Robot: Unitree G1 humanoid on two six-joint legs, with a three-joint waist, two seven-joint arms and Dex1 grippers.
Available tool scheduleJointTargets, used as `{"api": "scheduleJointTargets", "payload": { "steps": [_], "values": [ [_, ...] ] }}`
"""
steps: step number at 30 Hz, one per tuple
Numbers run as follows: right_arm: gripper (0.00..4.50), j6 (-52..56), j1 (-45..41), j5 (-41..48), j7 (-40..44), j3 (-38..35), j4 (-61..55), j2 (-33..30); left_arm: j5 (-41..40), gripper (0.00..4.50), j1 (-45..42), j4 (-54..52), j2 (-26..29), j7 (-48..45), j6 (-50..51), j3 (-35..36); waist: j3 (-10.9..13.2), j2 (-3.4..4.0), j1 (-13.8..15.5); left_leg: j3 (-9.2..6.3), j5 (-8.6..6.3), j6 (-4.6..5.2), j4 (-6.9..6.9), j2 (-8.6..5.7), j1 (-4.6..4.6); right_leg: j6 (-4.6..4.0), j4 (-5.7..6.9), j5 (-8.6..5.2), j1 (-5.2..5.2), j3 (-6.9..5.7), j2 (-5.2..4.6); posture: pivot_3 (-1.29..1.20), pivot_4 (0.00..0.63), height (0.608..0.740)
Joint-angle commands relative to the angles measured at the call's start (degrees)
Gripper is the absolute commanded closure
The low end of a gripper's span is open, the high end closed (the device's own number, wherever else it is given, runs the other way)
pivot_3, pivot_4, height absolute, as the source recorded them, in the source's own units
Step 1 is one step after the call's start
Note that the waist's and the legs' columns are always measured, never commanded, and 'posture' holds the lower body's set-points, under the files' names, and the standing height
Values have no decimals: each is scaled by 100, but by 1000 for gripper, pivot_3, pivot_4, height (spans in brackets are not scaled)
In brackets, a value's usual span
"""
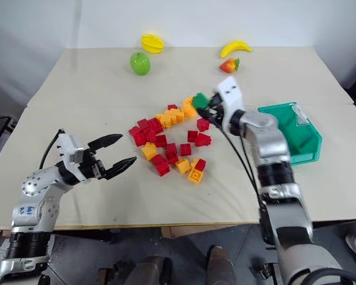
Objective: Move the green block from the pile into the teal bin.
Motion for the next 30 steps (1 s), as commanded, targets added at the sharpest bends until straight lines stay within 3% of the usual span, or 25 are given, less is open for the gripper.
{"api": "scheduleJointTargets", "payload": {
  "steps": [1,6,13,19,22,26,30],
  "values": [
    [3046,139,560,426,-315,-1005,-1183,-561,-66,0,-332,-27,-124,-131,-29,-201,0,0,64,1,0,0,1,-1,0,0,-2,0,2,0,0,0,150,740],
    [3046,705,1818,521,-475,-2067,-1763,-1661,17,0,-710,163,-323,-216,-30,-461,0,-1,175,8,-2,5,2,-6,-1,2,-18,1,10,1,-1,0,150,740],
    [3046,1056,2563,769,-328,-2290,-1430,-2088,139,0,-1020,572,-416,-402,-126,-638,0,0,96,49,-1,9,3,9,13,5,-21,3,15,5,3,0,150,740],
    [1034,425,2655,832,115,-2312,-1115,-2411,152,0,-1015,658,-241,-355,-105,-485,0,0,150,44,0,10,7,7,10,7,-21,4,15,5,1,0,150,740],
    [31,-444,2803,1210,795,-2622,-1048,-2413,311,0,-755,711,121,-260,-70,-324,0,0,157,36,0,10,7,7,8,7,-25,4,17,3,2,0,150,740],
    [8,-900,3683,2347,2517,-2696,-1949,-2225,524,0,-231,647,579,-200,-259,-80,0,0,155,32,-1,9,-1,10,9,7,-35,4,20,-3,4,0,150,740],
    [8,-562,4616,2663,3113,-2292,-2740,-2394,663,0,350,427,813,-54,-414,169,0,0,172,28,-3,13,5,38,11,15,-48,8,35,-3,4,0,150,740]
  ]
}}
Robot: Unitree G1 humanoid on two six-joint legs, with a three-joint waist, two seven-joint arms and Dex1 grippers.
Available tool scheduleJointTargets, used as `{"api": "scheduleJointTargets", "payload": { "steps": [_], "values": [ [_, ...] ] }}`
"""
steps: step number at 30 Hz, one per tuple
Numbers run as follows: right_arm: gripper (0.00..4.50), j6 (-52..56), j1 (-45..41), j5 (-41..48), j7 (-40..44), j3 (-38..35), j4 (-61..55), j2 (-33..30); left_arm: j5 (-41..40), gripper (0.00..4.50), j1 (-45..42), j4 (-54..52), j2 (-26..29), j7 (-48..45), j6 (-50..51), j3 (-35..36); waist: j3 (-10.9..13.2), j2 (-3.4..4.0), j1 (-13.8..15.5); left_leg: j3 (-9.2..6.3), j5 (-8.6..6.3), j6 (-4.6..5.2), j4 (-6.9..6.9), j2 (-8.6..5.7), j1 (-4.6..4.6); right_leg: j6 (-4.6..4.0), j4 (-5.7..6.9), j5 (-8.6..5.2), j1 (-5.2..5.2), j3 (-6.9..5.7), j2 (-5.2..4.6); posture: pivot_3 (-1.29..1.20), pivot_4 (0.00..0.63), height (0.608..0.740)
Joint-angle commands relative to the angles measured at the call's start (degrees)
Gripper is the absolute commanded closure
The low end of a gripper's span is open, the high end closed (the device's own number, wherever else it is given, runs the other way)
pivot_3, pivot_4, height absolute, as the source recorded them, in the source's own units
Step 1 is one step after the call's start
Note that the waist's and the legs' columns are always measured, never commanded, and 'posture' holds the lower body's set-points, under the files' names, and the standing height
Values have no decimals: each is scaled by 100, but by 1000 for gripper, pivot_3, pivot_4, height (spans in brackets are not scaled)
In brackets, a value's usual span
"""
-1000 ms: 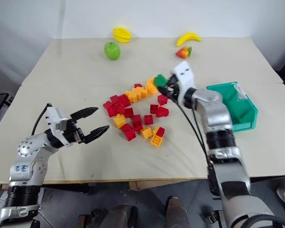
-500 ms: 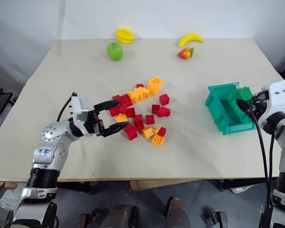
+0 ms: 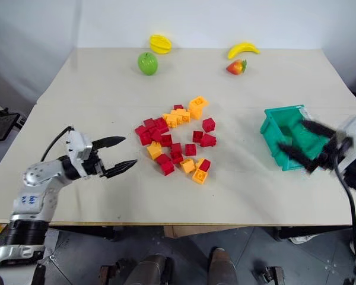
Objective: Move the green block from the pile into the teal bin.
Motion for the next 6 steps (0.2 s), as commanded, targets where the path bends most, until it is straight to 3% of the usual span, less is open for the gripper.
{"api": "scheduleJointTargets", "payload": {
  "steps": [1,6],
  "values": [
    [8,-31,561,265,509,187,-671,-94,93,0,474,-359,199,92,-237,333,0,0,3,-1,-1,1,1,0,1,0,0,0,1,1,0,0,150,740],
    [8,-480,1074,85,391,440,-755,289,84,0,1084,-711,269,346,-262,661,0,0,17,-4,-4,-1,1,4,1,0,-4,0,1,1,-1,0,150,740]
  ]
}}
